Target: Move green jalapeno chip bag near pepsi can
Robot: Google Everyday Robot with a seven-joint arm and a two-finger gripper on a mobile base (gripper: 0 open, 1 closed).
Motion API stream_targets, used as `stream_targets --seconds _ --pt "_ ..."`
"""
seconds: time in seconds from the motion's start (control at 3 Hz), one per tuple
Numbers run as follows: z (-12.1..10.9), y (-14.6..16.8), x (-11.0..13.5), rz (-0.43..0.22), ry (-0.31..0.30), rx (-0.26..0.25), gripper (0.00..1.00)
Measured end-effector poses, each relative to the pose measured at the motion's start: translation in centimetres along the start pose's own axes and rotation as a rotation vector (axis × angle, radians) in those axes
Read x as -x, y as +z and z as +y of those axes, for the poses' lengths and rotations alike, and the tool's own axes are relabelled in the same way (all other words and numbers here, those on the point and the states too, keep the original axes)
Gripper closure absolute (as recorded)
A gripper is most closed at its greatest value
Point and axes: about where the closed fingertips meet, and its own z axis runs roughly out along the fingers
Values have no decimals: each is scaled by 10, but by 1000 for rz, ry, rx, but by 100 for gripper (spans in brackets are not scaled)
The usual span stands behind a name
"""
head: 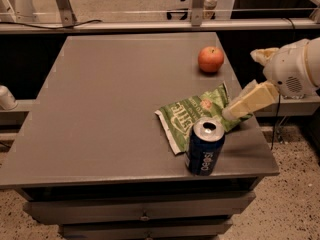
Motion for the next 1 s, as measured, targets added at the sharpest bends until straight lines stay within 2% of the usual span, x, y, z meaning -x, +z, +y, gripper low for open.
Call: stream_targets --seconds 0.67,1.0 --pt "-60 -63 21 -98 19 -301 0" --pt "-65 -65 24 -106 17 -322 0"
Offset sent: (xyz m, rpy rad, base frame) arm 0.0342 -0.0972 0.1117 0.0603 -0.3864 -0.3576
